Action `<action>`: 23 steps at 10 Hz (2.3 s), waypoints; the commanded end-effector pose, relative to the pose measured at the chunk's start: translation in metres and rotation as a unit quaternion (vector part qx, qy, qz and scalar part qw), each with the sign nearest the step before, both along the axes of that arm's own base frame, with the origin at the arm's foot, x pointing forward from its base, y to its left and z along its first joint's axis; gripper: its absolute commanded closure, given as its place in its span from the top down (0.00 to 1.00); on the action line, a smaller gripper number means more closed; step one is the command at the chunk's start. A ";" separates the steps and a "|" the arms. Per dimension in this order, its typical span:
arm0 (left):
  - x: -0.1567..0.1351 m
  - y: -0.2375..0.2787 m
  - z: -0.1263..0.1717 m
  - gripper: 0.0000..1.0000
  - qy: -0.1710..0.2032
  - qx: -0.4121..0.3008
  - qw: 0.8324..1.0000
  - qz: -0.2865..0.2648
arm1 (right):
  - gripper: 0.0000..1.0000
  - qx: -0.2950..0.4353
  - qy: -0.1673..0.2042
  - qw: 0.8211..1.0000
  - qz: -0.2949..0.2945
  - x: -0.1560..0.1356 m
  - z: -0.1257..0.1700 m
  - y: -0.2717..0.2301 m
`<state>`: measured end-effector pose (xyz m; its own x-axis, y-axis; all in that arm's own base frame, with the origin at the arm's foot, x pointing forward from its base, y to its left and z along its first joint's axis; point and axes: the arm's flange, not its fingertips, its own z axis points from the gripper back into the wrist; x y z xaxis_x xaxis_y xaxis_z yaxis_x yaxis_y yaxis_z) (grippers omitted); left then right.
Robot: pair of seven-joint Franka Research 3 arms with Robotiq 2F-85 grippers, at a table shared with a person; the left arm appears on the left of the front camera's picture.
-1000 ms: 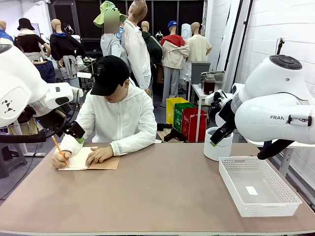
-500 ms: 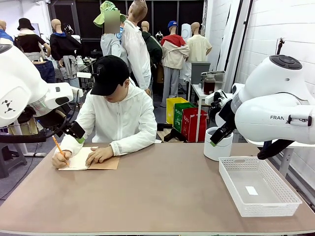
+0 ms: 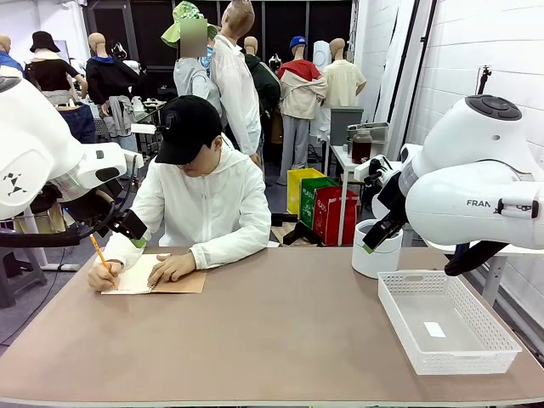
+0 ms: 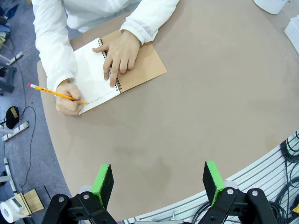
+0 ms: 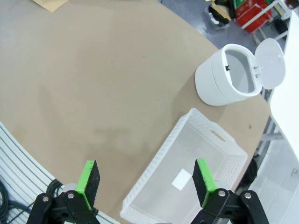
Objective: Sort the paper based on its condition.
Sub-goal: If a person hands you a paper, place it in the Organizing basket , and if it's crumpled, put it in the Trash can.
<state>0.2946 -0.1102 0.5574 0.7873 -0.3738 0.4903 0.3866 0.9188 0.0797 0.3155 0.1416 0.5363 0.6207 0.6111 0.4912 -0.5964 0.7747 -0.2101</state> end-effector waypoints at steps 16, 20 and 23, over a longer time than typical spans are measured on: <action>0.000 0.000 0.001 1.00 -0.001 0.000 1.000 -0.001 | 1.00 0.000 0.000 1.000 0.000 0.000 0.000 0.000; 0.000 0.000 0.001 1.00 -0.001 0.000 1.000 -0.001 | 1.00 0.000 0.000 1.000 0.000 0.000 0.000 0.000; 0.000 0.000 0.001 1.00 -0.001 0.000 1.000 -0.001 | 1.00 0.000 0.000 1.000 0.000 0.000 0.000 0.000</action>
